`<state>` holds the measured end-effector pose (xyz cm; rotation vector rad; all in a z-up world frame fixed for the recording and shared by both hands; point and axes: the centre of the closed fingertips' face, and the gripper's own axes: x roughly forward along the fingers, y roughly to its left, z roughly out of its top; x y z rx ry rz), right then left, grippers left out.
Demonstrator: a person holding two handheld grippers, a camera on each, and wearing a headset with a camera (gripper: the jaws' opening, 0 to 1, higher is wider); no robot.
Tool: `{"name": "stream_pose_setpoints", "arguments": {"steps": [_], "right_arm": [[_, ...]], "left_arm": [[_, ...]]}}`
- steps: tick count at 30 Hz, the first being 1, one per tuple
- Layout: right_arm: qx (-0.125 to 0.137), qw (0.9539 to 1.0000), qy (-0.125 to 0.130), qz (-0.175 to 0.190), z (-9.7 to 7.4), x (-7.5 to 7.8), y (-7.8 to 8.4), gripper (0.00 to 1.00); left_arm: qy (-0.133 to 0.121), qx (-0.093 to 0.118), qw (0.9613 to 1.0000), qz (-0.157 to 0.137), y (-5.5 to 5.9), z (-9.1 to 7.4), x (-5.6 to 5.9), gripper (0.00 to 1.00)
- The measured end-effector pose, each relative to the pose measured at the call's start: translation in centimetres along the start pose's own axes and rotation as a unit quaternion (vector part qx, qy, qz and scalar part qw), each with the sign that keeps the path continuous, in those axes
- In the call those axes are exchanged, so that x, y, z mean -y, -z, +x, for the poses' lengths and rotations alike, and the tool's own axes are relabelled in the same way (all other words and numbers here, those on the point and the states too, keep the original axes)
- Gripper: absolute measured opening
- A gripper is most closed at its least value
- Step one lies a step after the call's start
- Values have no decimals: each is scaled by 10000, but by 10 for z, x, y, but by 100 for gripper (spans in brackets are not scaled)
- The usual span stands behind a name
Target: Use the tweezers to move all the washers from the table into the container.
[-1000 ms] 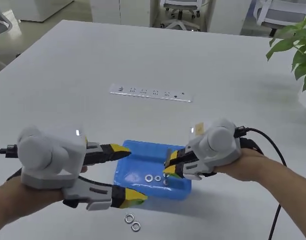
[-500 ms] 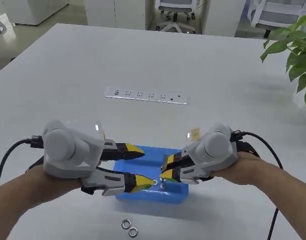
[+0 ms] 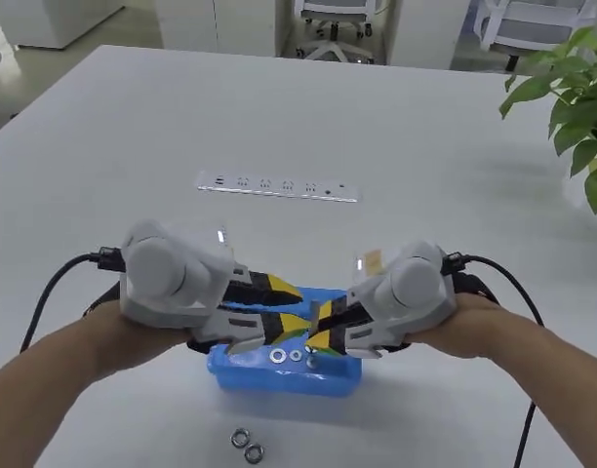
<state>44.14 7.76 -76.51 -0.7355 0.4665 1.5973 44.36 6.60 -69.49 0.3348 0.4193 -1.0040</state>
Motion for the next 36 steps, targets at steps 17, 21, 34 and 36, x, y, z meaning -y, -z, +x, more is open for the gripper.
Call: {"name": "stream_pose_setpoints", "arguments": {"steps": [17, 21, 34, 36], "right_arm": [[-48, 9996, 12, -272, 0, 0, 0, 12], [-60, 9994, 44, -328, -1, 1, 0, 13], [28, 9996, 142, -226, -8, 2, -7, 19], [49, 9997, 165, -188, -10, 2, -8, 20]], "left_arm": [[268, 20, 9993, 277, -8, 9, 7, 5], [321, 19, 9990, 325, -10, 9, 9, 5], [283, 102, 9991, 308, -21, 3, 9, 5], [287, 91, 9991, 299, -20, 1, 8, 5]]}}
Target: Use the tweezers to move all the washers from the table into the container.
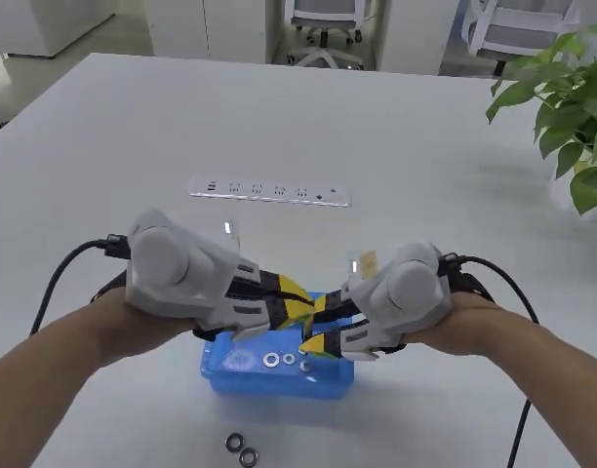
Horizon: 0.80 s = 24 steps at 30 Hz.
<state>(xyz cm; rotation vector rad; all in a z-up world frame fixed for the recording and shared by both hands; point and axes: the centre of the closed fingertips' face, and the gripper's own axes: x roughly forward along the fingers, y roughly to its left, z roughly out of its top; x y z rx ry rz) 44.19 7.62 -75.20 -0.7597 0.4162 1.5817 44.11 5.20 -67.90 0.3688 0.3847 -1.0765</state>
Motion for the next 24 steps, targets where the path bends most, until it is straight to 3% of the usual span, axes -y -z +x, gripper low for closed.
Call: {"name": "stream_pose_setpoints", "arguments": {"steps": [10, 24], "right_arm": [[48, 9998, 158, 135, -14, -4, -6, 24], [200, 9993, 282, 173, -31, -16, -21, 25]], "left_arm": [[-18, -42, 10000, -76, 2, -10, 0, 5], [13, 0, 10000, 36, -13, -28, 10, 5]]}}
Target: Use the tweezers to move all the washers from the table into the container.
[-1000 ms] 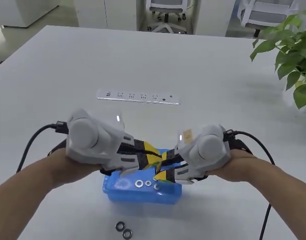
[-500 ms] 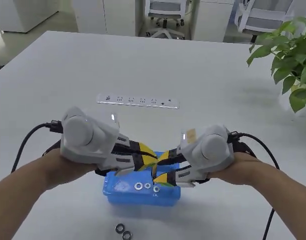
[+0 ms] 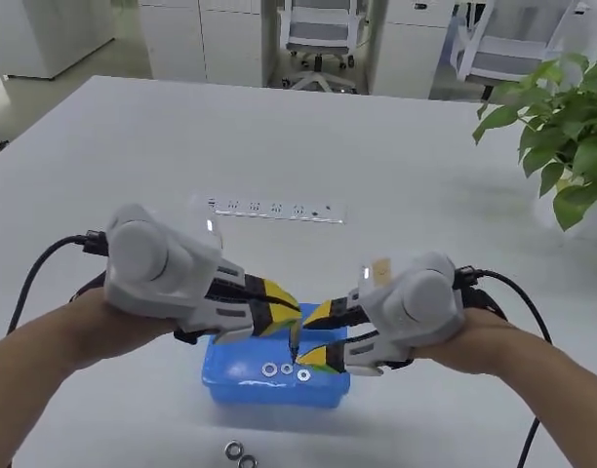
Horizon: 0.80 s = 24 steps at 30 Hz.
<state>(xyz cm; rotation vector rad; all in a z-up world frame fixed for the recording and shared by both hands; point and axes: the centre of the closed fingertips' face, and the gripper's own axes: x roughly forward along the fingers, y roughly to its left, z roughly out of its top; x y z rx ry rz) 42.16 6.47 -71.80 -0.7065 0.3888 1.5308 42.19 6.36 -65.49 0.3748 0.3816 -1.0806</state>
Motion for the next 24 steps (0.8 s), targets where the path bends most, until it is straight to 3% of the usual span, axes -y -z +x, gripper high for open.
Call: {"name": "stream_pose_setpoints", "arguments": {"steps": [12, 24], "right_arm": [[5, 9993, 263, 278, -22, -11, -1, 33], [107, 9955, 594, 733, -39, -18, -2, 58]], "left_arm": [[-25, -36, 10000, 2, -3, -29, 13, 5], [-121, -140, 9998, -83, -1, -48, 26, 5]]}}
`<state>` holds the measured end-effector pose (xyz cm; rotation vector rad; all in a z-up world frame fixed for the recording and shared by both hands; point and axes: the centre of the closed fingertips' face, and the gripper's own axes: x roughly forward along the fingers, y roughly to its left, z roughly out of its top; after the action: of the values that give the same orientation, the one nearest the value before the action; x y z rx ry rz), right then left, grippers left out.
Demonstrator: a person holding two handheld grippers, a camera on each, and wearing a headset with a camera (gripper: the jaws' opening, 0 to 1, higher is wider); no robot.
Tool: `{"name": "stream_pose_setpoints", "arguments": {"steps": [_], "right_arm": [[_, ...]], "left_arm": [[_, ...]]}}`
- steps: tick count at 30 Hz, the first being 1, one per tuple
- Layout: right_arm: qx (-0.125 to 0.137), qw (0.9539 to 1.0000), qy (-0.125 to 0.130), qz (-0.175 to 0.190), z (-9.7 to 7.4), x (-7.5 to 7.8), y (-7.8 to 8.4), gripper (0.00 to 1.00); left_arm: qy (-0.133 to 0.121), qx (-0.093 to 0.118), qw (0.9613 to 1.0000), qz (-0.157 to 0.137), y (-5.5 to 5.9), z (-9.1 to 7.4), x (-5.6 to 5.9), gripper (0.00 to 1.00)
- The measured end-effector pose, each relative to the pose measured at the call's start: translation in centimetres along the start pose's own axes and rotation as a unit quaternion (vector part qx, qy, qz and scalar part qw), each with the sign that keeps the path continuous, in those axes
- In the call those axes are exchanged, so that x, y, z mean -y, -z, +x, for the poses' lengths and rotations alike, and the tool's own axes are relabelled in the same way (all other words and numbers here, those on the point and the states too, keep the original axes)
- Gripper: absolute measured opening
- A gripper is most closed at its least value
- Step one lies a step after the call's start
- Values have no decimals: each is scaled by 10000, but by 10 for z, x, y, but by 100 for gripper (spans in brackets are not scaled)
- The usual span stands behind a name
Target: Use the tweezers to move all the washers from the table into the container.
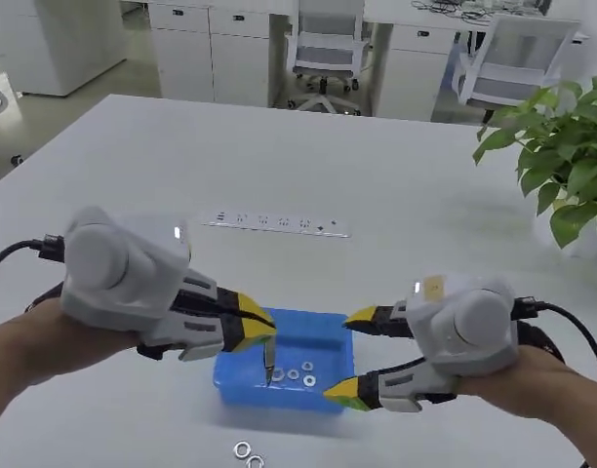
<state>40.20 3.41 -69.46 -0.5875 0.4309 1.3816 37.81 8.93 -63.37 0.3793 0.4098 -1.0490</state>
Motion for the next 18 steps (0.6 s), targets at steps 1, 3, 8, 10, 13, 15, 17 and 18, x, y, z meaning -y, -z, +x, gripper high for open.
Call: {"name": "stream_pose_setpoints", "arguments": {"steps": [1, 3, 8, 10, 13, 15, 17, 18], "right_arm": [[24, 10000, 35, 13, -1, 0, 0, 60], [56, 9999, 83, 50, -3, -1, 1, 66], [107, 9997, 179, 122, -6, -4, 2, 75], [98, 9995, 224, 186, -7, -4, 4, 79], [108, 9993, 266, 257, -7, -5, 6, 86], [103, 9991, 282, 292, -8, -7, 8, 88], [106, 9989, 308, 339, -8, -9, 9, 91], [108, 9988, 316, 353, -8, -10, 9, 93]], "left_arm": [[-6, 5, 10000, -5, 0, -1, 1, 5], [-8, 10, 10000, -23, 1, -4, 3, 5], [-16, -9, 10000, -68, 7, -8, 9, 5], [-5, -11, 10000, -77, 8, -8, 13, 5], [18, -8, 10000, -93, 9, -8, 19, 5], [30, -10, 10000, -90, 10, -8, 22, 5], [41, -1, 9999, -93, 11, -8, 26, 5], [45, 0, 9999, -95, 11, -8, 28, 5]]}}
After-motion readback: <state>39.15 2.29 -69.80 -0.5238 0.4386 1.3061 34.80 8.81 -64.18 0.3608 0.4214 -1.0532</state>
